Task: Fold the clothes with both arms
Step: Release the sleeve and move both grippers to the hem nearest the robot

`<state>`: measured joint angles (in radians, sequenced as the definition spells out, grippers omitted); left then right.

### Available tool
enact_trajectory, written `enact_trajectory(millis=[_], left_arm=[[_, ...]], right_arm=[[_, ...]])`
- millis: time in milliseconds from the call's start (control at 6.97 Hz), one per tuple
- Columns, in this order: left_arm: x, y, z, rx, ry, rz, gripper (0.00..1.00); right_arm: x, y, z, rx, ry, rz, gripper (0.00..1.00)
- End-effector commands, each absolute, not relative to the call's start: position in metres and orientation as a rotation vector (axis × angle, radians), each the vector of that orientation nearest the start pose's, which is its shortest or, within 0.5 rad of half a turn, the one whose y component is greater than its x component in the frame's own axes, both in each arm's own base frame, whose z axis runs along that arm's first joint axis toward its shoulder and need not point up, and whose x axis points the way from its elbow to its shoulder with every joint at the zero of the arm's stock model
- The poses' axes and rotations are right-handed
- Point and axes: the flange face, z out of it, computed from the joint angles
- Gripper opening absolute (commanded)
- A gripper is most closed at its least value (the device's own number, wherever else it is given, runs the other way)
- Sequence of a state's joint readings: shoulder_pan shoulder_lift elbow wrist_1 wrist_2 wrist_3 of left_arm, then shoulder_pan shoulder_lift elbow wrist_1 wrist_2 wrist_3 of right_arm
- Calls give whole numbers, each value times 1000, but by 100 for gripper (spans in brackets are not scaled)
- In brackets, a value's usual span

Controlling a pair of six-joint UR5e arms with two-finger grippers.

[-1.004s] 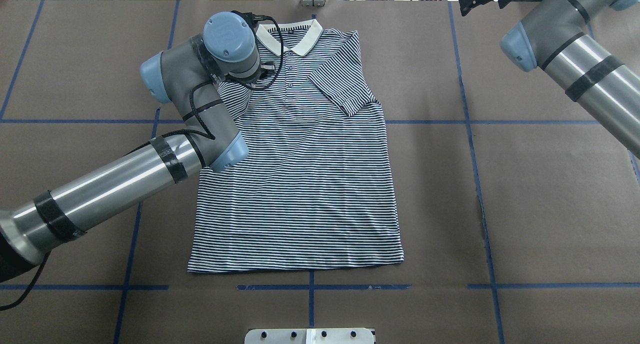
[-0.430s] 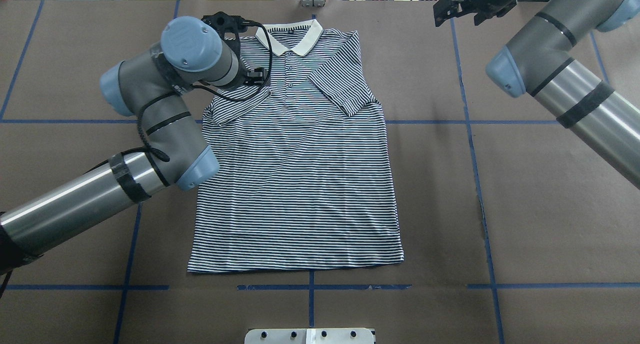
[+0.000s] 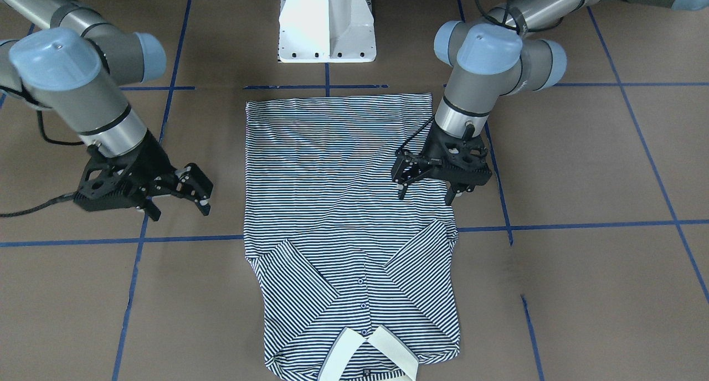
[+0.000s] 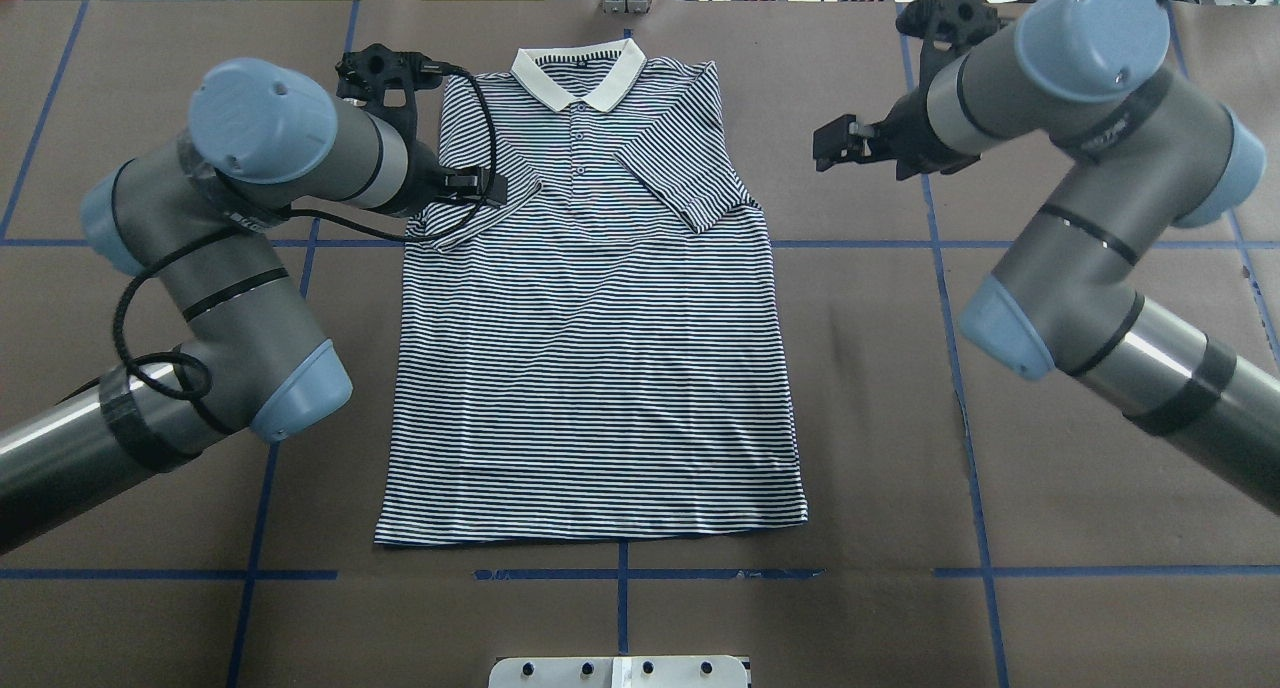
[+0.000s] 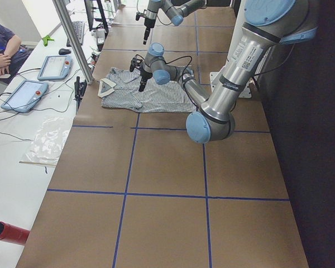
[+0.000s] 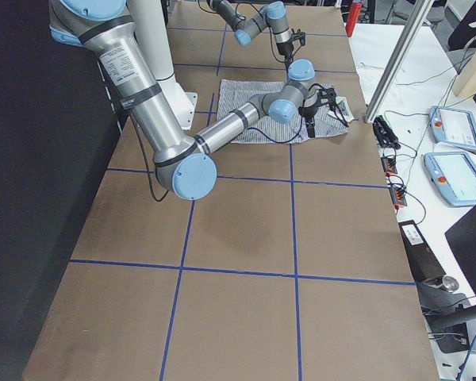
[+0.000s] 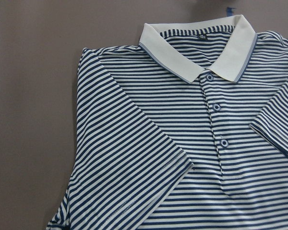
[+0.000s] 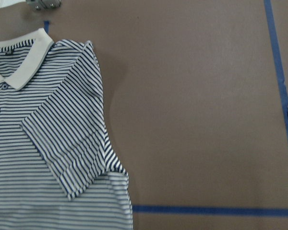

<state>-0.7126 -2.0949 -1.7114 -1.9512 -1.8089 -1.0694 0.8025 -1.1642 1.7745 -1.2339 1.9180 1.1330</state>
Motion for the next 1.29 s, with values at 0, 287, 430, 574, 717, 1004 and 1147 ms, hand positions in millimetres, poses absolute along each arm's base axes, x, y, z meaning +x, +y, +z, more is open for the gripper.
enact_trajectory(millis=[0, 287, 430, 574, 717, 1004, 1147], left_arm=[[414, -422, 270, 326, 1039, -70, 100], [443, -358, 272, 248, 1060, -110, 100], [455, -332, 287, 190, 1047, -119, 100], [462, -311, 310, 171, 1005, -167, 90], [463, -299, 333, 146, 967, -183, 74], [463, -280, 361, 121, 917, -157, 72], [469, -269, 361, 109, 917, -139, 72]], right_arm=[[-385, -369, 287, 208, -891, 213, 100], [-432, -284, 284, 226, -896, 245, 100], [-445, -266, 285, 227, -898, 272, 100], [-452, -256, 284, 251, -899, 298, 100], [-455, -252, 285, 249, -897, 291, 100], [-456, -251, 290, 249, -886, 289, 100], [-455, -251, 291, 247, -886, 289, 100]])
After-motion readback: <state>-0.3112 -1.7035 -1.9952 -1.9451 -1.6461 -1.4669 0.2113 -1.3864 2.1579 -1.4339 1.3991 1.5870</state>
